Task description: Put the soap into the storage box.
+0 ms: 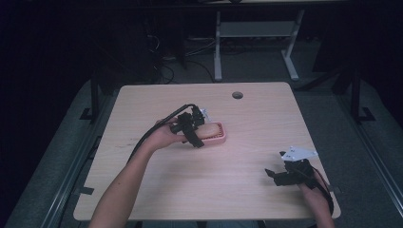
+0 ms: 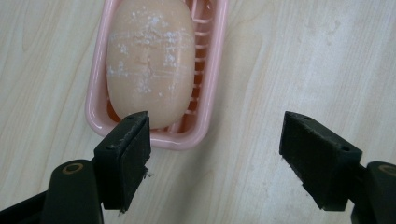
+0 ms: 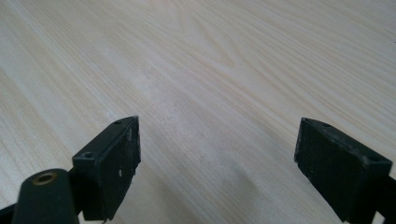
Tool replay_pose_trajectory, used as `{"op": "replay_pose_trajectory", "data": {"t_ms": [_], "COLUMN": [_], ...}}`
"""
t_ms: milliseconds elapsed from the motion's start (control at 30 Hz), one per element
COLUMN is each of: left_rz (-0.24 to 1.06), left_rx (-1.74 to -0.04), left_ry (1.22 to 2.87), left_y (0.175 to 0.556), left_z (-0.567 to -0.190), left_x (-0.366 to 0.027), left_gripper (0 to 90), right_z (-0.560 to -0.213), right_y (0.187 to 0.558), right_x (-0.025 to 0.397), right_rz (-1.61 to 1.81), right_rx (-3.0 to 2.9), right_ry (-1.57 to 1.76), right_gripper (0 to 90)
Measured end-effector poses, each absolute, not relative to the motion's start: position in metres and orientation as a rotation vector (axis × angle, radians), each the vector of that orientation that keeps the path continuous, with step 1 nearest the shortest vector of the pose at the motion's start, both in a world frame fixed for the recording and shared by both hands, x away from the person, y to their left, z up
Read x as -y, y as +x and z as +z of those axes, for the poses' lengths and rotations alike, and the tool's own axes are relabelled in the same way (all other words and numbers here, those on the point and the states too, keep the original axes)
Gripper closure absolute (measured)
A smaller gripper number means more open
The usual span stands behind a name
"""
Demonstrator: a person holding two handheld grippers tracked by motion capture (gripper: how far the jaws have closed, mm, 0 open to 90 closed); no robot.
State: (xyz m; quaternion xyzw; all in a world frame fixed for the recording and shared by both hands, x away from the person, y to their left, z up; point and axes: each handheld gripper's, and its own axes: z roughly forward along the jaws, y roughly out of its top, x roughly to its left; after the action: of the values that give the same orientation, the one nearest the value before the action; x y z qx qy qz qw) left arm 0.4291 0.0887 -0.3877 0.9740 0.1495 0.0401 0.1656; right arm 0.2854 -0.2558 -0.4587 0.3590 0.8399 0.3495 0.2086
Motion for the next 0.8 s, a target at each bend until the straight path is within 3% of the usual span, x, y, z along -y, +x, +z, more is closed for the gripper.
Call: {"op": "replay_pose_trajectory", "data": {"t_ms": [800], "left_rz": [0.129], "left_rx": [-0.454], "left_ry": [2.754], "left_y": [0.407], "left_z": [-0.389], "left_x": [-0.108], "left_gripper": [25.0], "right_z": [-0.458], "right_y": [0.286], "right_x": [0.256], "right_rz": [0.961], "right_rx": [-2.326], "right_ry": [1.012], "right_gripper": [13.8]}}
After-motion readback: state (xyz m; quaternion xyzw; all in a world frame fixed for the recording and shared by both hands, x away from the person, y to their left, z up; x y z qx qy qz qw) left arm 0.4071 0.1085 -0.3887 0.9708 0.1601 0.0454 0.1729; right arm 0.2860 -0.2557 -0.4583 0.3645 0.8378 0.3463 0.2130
